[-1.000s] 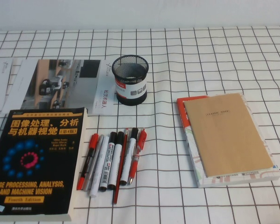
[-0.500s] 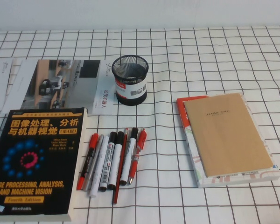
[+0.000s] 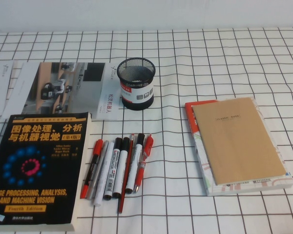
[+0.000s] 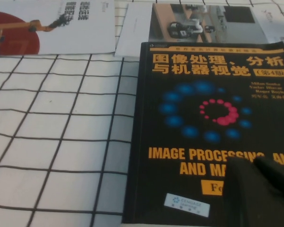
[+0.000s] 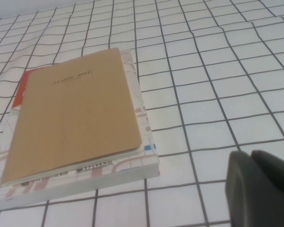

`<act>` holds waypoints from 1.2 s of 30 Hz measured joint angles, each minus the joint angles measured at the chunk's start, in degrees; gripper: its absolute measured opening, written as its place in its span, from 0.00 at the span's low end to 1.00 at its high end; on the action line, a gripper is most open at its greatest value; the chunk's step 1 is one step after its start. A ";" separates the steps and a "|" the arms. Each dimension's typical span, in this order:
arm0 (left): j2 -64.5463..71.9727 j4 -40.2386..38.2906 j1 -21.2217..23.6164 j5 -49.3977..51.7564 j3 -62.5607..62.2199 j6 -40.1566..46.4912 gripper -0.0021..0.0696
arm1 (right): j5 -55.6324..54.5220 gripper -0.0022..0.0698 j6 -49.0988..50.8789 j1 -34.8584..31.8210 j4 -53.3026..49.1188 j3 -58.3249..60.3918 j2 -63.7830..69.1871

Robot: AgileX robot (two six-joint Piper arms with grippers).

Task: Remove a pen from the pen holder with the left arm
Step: 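Take a marker out of the pen holder and lay it on the table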

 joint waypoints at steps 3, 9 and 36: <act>0.00 -3.61 0.00 0.00 0.00 0.00 0.03 | 0.00 0.01 0.00 0.00 0.00 0.00 0.00; 0.00 -10.84 0.00 0.00 0.00 0.00 0.03 | 0.00 0.01 0.00 0.00 0.00 0.00 0.00; 0.00 -13.01 0.00 0.09 0.00 15.39 0.03 | 0.00 0.01 0.00 0.00 0.00 0.00 0.00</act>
